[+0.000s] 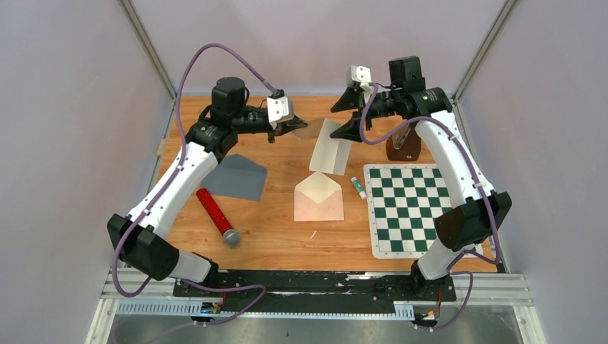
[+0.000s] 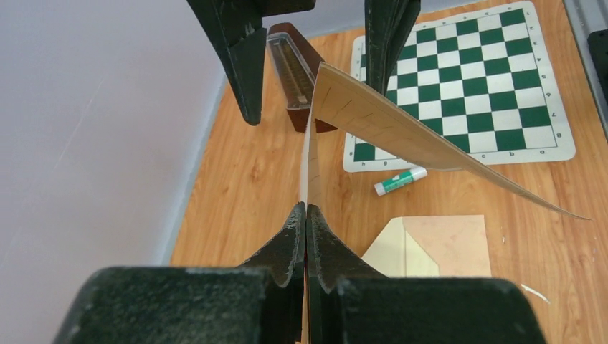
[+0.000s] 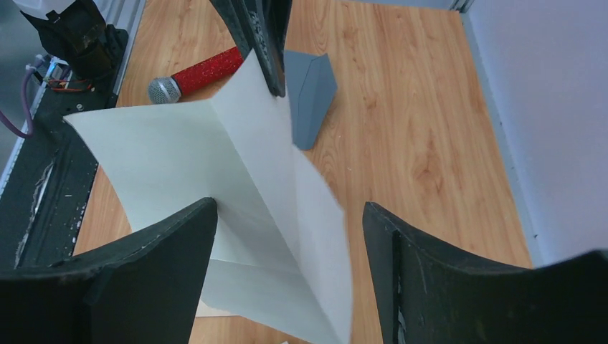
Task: Place the letter into the envelope and seal it
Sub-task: Fold the letter.
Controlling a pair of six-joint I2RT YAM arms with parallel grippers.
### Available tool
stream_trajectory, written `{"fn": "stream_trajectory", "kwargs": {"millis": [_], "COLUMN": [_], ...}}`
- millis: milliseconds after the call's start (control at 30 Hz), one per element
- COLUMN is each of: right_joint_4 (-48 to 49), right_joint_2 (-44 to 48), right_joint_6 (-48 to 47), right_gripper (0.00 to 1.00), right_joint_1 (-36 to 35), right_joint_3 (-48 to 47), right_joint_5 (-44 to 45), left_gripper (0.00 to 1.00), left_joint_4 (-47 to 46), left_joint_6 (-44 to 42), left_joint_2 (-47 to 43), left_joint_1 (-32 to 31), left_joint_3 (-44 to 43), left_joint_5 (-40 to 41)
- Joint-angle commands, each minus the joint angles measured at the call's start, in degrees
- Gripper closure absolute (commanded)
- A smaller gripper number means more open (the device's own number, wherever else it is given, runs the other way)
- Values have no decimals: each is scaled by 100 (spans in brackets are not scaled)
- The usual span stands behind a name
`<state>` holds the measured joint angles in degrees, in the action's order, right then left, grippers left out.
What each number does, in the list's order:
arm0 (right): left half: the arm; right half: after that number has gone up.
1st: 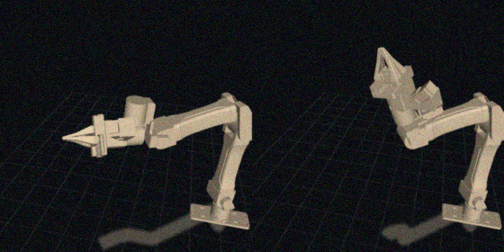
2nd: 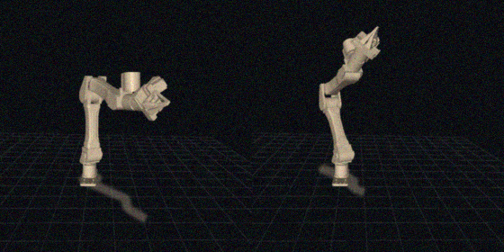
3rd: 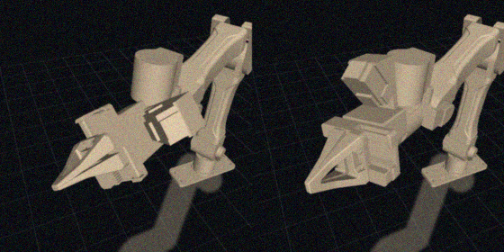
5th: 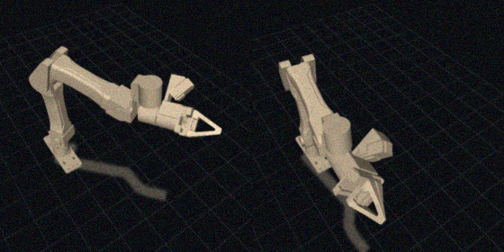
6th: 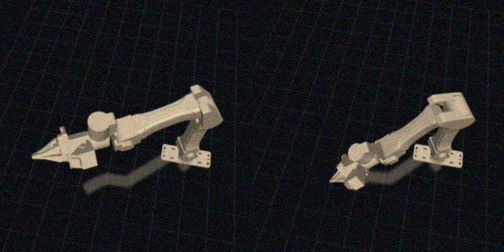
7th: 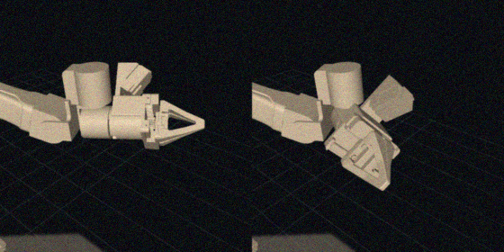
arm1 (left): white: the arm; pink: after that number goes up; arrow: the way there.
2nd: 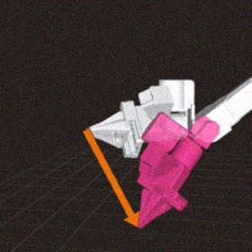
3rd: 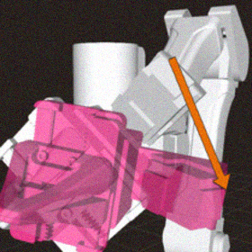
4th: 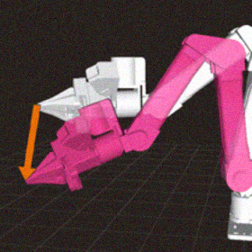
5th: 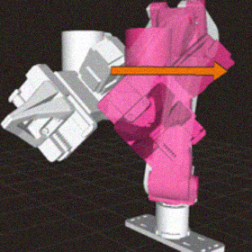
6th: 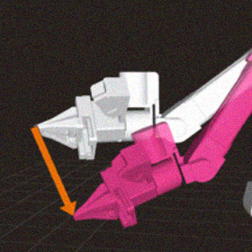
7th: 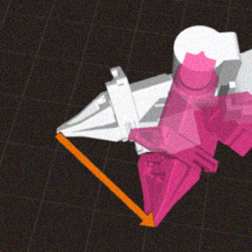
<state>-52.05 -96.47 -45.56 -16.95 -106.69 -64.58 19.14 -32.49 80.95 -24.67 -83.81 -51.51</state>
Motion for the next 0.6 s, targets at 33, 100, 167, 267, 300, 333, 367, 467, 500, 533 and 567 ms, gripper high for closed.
{"fn": "stream_trajectory", "kwargs": {"millis": [33,100,167,267,300,333,367,467,500,533,567], "right_joint_4": [248,253,248,248,248,250,248,255,257,261,260], "right_joint_2": [195,152,101,-12,-31,-59,-77,-105,-109,-118,-119], "right_joint_6": [-370,-358,-321,-211,-182,-155,-122,-41,-16,4,30], "right_gripper": [28,33,37,44,46,49,51,60,64,67,69], "right_joint_1": [-203,-250,-277,-298,-302,-304,-307,-310,-315,-311,-314], "right_joint_3": [61,46,0,-126,-158,-195,-220,-276,-288,-290,-289], "right_joint_5": [-14,28,33,20,11,-1,-10,-29,-29,-24,-20], "left_gripper": [100,100,100,100,100,100,100,100,100,100,100], "left_joint_4": [5,-8,3,13,7,9,11,19,15,4,-15], "left_joint_6": [277,301,300,284,281,286,287,278,294,317,360], "left_joint_2": [-40,-50,-67,-79,-86,-87,-88,-88,-88,-88,-83], "left_joint_1": [-18,-19,-21,-21,-21,-21,-21,-16,-20,-20,-21], "left_joint_3": [-280,-279,-279,-281,-278,-277,-272,-253,-240,-227,-216], "left_joint_5": [-226,-256,-272,-268,-267,-265,-253,-211,-151,-115,-22]}}
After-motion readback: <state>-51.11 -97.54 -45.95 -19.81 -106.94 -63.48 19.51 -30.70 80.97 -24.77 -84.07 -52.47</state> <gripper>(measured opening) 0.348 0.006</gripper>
